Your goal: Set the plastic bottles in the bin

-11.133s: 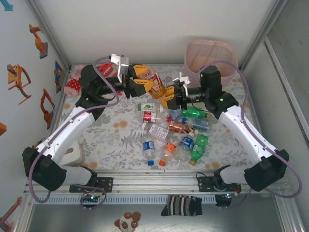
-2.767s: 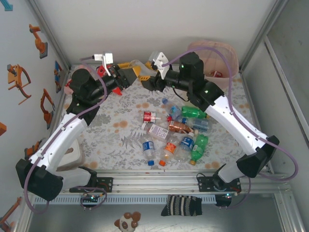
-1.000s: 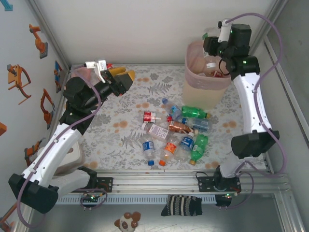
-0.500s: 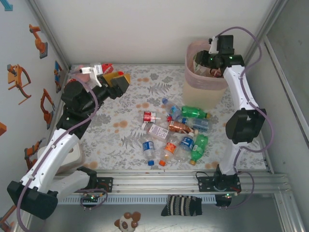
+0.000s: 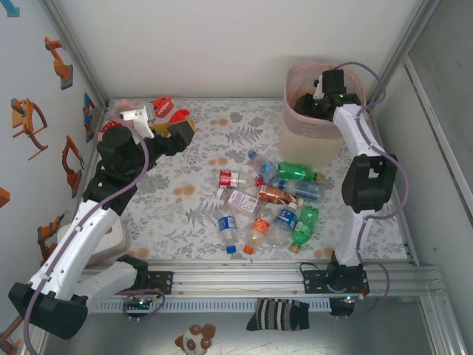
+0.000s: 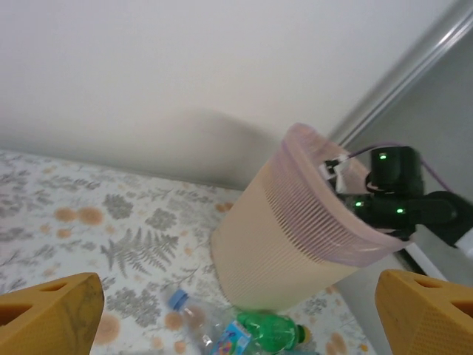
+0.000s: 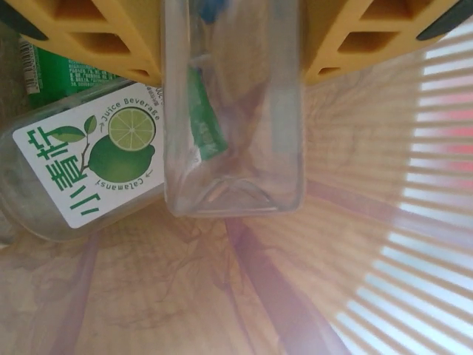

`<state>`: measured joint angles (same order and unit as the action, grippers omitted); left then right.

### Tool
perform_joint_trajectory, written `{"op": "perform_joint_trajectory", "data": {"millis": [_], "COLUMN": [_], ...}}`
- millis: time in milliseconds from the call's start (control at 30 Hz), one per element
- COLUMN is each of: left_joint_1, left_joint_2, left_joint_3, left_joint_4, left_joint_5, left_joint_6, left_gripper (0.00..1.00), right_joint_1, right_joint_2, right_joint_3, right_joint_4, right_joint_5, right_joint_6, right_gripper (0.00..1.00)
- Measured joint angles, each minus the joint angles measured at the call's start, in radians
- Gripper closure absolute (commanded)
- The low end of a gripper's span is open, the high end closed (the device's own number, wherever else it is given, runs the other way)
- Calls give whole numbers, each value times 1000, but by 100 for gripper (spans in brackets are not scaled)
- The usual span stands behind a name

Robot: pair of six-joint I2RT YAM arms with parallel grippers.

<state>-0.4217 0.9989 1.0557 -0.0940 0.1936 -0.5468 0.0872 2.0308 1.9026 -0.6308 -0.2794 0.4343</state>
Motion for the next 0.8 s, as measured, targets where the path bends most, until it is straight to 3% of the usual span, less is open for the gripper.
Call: {"op": "perform_joint_trajectory", "data": {"millis": [233,500,800], "left_joint_1": [0,32,118], "left_joint_2": [68,107,113], "left_joint_3": [38,38,0], "left_joint_4": [-119,-180,-156], "left_joint_5": [-22,10,129], "left_joint_6": [2,-1,-32], "left_gripper": [10,13,3], "right_joint_1": [-2,-8,-10], "right_joint_2": [-3,-50,-188], "right_joint_3": [0,2,14], "right_joint_4": [14,-37,-78], "right_joint_5": [16,77,116], "right_joint_6": [14,-11,-39], "right_gripper": [33,31,31]}}
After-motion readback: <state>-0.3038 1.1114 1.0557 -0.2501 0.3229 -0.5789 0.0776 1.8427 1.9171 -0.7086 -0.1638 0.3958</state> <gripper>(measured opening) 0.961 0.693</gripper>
